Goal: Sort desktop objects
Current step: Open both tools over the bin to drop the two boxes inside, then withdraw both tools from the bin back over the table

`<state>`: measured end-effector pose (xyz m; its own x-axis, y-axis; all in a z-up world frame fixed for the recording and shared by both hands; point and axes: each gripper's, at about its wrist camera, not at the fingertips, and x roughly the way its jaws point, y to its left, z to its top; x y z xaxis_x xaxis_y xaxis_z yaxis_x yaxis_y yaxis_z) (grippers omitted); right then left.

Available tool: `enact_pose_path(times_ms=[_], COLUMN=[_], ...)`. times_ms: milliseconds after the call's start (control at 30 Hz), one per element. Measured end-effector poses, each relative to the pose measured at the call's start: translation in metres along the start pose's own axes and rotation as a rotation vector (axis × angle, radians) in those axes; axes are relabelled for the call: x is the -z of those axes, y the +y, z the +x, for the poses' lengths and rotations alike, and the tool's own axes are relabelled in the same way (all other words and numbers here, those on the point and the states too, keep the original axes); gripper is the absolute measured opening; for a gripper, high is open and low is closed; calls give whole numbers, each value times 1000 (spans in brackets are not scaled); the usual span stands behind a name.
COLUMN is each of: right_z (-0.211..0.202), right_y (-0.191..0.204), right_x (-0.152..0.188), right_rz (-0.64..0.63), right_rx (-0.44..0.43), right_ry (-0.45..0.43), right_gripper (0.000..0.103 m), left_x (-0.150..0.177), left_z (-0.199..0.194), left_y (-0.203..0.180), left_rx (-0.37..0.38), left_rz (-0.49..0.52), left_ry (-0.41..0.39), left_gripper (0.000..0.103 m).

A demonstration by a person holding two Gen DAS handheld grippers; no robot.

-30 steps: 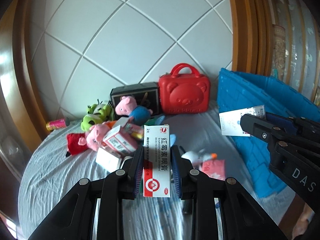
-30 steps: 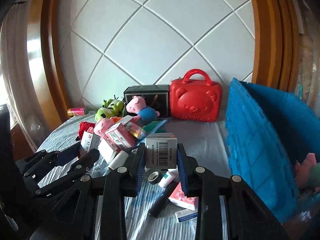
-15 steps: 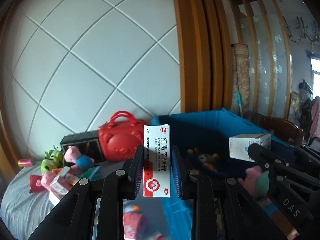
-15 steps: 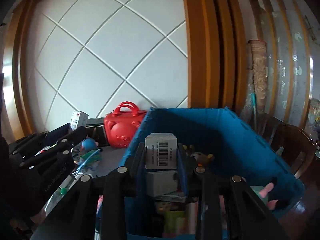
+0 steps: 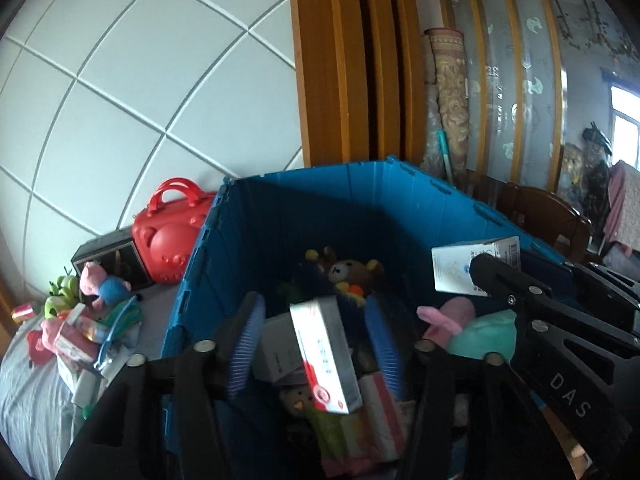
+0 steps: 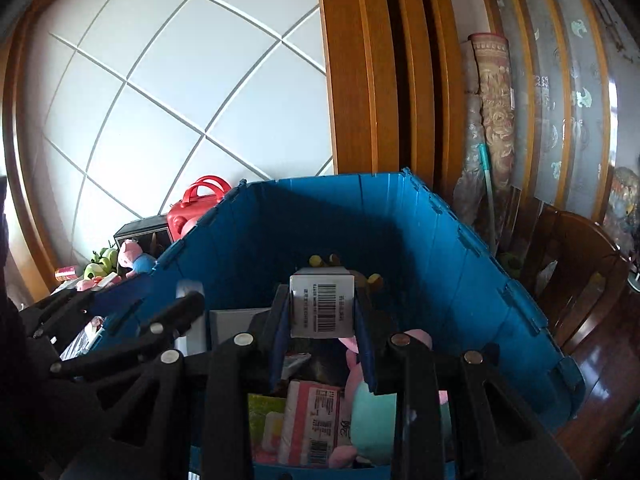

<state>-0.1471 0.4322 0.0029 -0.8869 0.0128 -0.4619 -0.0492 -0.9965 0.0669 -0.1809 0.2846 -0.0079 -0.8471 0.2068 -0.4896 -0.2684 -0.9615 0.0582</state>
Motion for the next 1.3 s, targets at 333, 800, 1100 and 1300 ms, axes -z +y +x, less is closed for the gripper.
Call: enact_pose_path(times_ms=[333,800,1100,1300], right_z=[2,-10,-11,-6], right_y=[-6,18,51,110], right_x=[3,12,22,23], right_rz=[7,-40,-31,-70], right_rx=[-22,-65,-132,-229], right_ry=[-11,-16,-25,-30], right_gripper=[103,103,103,103], left_x=[6,23,46,70], left_z=[-3,-31,-50,-59], left_y=[22,50,93,145], left_rx=[-94,-157,-227,-324], left_rz=[-59,-97,-160,-218], left_ry=[11,-3,18,66], left_gripper=[81,83,83,83])
